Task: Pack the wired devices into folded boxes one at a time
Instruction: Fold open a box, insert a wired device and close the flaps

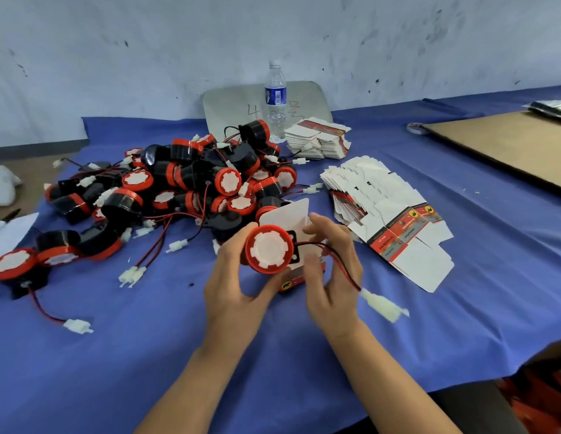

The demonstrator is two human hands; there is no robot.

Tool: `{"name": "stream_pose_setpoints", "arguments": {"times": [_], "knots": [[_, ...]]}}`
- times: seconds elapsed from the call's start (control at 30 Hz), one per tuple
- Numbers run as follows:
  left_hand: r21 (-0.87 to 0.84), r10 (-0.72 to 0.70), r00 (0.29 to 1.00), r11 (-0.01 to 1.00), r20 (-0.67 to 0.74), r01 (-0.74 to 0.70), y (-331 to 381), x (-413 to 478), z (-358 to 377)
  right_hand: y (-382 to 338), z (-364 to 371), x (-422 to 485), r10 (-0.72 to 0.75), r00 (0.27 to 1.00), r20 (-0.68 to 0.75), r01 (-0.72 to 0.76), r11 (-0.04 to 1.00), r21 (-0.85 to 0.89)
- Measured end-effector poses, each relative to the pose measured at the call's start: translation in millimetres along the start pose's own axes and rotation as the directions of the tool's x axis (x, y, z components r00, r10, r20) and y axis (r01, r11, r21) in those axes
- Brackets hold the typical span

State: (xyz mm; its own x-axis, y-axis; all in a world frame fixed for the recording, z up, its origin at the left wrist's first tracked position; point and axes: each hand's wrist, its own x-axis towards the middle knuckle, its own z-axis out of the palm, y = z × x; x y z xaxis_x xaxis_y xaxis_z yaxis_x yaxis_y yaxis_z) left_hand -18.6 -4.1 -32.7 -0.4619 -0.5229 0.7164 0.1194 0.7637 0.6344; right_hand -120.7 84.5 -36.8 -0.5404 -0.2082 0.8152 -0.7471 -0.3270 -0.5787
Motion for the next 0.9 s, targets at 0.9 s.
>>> {"name": "stream_pose_setpoints", "arguments": {"times": [0.9], "knots": [[0.046,-0.307,0.906,0.950,0.292,0.307,-22,-3,15,5,8,4,0.147,0.985,0.096,-0.091,0.896,-0.434]]}}
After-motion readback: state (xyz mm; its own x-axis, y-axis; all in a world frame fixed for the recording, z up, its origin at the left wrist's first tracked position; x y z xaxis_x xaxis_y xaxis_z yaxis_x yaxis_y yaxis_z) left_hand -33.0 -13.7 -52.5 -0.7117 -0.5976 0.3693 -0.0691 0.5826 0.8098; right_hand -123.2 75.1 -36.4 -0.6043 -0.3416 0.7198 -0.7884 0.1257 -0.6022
